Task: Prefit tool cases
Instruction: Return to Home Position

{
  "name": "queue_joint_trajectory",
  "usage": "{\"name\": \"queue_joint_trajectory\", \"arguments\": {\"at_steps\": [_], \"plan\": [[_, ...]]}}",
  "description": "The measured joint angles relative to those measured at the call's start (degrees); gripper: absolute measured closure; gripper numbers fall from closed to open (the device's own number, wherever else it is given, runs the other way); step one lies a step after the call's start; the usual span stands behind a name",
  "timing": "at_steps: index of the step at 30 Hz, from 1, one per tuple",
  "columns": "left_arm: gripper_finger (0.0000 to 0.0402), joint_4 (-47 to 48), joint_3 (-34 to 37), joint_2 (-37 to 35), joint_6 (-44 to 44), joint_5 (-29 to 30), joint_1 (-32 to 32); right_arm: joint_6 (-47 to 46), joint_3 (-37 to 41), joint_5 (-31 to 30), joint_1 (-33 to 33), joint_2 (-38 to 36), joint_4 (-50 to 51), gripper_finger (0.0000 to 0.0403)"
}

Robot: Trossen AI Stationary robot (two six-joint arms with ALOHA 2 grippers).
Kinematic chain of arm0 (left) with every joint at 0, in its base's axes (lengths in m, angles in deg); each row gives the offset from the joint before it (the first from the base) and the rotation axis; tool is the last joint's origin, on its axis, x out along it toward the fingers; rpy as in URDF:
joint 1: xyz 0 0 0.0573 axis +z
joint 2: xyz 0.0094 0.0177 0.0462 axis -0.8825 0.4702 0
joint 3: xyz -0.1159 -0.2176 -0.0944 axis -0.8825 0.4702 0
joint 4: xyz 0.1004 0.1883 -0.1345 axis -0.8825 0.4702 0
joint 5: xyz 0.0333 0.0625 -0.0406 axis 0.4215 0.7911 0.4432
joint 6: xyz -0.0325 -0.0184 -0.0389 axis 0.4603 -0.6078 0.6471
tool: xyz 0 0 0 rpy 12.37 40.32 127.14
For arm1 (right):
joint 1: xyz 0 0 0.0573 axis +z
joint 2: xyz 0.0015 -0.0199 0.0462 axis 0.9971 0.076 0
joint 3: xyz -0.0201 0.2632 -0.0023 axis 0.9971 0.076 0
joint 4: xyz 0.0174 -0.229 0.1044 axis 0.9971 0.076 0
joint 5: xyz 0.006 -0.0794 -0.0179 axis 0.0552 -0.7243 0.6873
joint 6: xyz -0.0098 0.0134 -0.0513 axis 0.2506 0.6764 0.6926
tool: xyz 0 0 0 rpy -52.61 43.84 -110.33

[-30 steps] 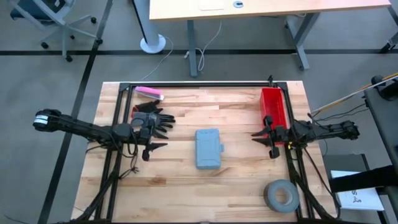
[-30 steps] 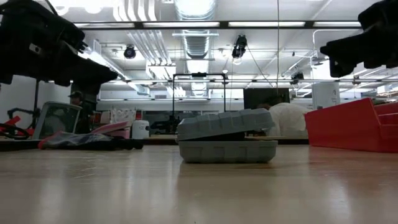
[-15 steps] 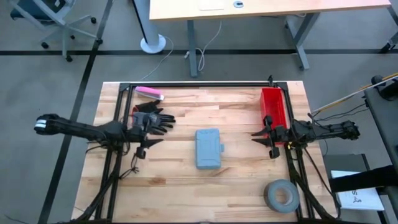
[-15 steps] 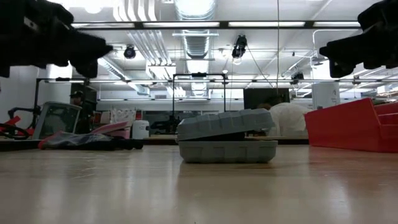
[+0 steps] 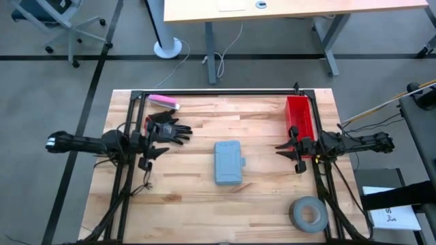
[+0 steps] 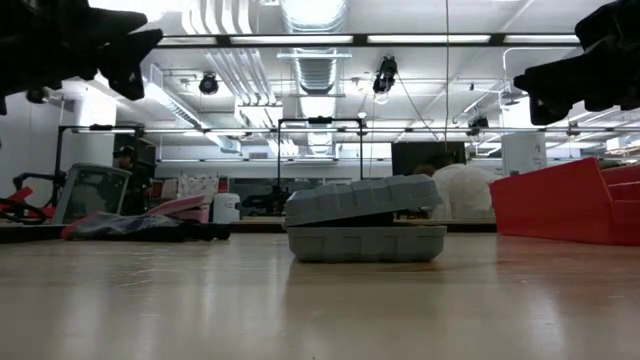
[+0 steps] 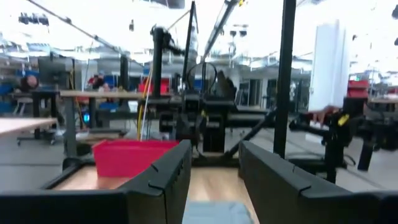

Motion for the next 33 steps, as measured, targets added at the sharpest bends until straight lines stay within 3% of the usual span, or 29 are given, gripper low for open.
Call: {"name": "queue_joint_trajectory", "arguments": {"at_steps": [8, 19, 33], "plan": [[0.0270, 24.9, 0.0, -8.9, 0.1, -0.6, 0.0, 0.0, 0.0, 0.0, 0.0, 0.0, 0.0, 0.0357], [0.0285, 25.0, 0.0, -10.7, -0.2, -2.1, -0.1, 0.0, 0.0, -0.1, 0.0, 0.0, 0.2, 0.0340], [0.0264, 25.1, 0.0, -10.7, -0.2, -2.1, -0.1, 0.0, 0.0, 0.0, 0.0, 0.0, 0.5, 0.0338]]}}
